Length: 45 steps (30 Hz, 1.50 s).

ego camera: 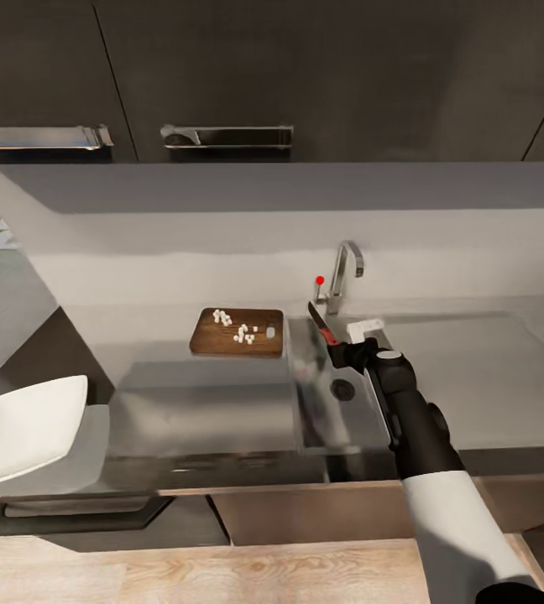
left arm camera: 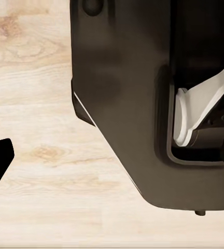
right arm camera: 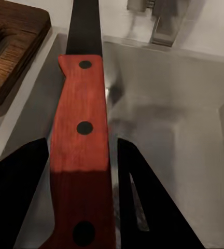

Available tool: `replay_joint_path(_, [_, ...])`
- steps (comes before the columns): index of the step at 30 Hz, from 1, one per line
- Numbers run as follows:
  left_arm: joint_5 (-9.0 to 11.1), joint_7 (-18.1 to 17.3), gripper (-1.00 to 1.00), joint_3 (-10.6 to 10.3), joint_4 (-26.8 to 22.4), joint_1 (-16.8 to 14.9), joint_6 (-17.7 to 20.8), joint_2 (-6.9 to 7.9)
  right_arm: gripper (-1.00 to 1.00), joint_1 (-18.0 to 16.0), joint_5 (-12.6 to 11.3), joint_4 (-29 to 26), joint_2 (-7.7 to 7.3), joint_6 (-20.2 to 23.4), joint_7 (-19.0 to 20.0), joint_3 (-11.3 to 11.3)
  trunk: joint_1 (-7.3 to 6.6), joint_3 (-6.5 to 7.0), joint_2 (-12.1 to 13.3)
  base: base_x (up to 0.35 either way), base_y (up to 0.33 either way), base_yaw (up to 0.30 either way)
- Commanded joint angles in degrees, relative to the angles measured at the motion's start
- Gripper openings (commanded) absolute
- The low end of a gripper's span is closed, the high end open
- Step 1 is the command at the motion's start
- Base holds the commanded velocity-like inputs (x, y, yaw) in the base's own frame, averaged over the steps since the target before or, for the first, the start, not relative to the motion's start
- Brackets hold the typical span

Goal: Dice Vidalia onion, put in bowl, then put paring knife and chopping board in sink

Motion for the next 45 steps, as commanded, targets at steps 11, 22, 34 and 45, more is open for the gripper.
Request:
replay_joint_path(11, [0.4, 0.36, 1.0, -0.48, -0.1, 0.01, -0.17, 0.13, -1.0, -0.05, 0.61, 15.04, 0.29, -8.02, 0.34, -0.3, 0.0, -0.1, -0.11, -0.057, -0.011, 0.0])
replay_joint_path(22, [0.4, 0.38, 1.0, -0.49, -0.09, 0.01, -0.16, 0.11, -1.0, -0.05, 0.63, 28.63, 0.21, -19.33, -2.99, -9.48, 0.0, -0.1, -0.11, 0.0, 0.0, 0.0])
replay_joint_path(34, [0.4, 0.38, 1.0, -0.52, -0.09, 0.01, -0.17, 0.12, -1.0, -0.05, 0.51, 30.35, 0.67, -19.78, -5.73, -9.44, 0.0, -0.1, -0.11, 0.0, -0.092, 0.0])
replay_joint_path(45, [0.4, 0.38, 1.0, -0.48, -0.09, 0.01, -0.17, 0.12, 1.0, -0.05, 0.56, 30.22, 0.9, -19.78, -5.73, -9.49, 0.0, -0.1, -0.11, 0.0, 0.0, 0.0])
